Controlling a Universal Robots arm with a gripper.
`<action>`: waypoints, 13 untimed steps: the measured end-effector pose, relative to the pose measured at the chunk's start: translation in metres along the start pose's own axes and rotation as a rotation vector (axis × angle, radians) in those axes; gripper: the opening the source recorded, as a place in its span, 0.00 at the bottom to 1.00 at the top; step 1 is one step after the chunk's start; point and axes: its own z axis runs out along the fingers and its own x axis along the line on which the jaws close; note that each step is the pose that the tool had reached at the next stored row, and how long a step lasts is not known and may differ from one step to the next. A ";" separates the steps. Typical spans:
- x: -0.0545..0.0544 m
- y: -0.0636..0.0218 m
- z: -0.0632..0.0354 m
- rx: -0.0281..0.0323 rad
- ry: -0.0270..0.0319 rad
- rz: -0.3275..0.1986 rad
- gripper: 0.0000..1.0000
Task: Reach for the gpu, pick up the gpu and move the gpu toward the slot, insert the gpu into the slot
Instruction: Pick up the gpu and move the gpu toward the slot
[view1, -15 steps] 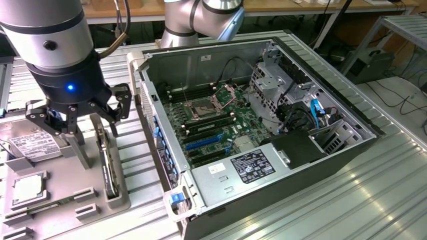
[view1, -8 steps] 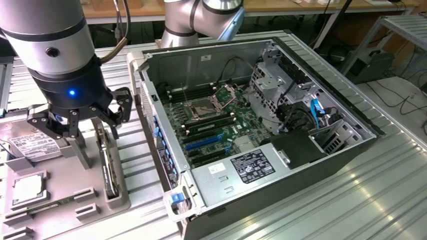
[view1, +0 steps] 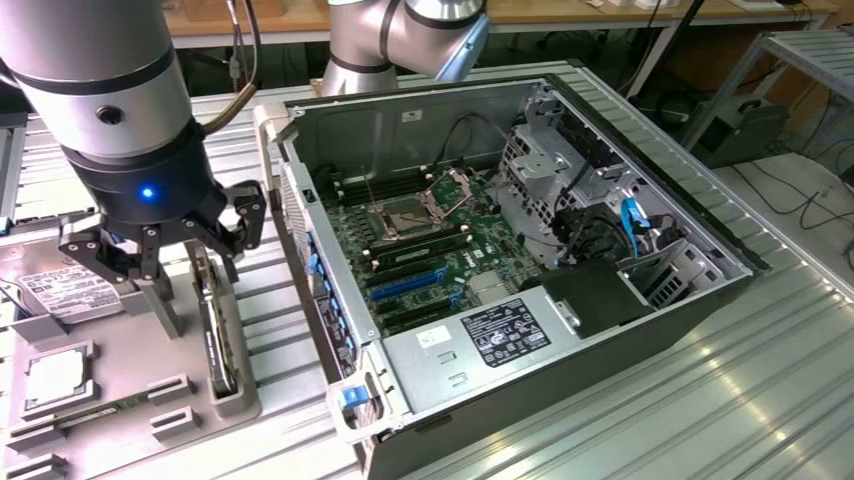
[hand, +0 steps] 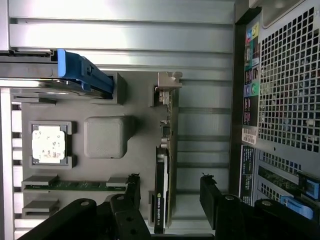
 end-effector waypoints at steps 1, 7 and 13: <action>0.000 0.0000 0.0009 0.0000 0.0000 0.000 0.60; 0.000 -0.0002 0.0054 0.0000 0.0000 0.000 0.60; 0.000 -0.0005 0.0111 -0.0001 0.0000 -0.001 0.60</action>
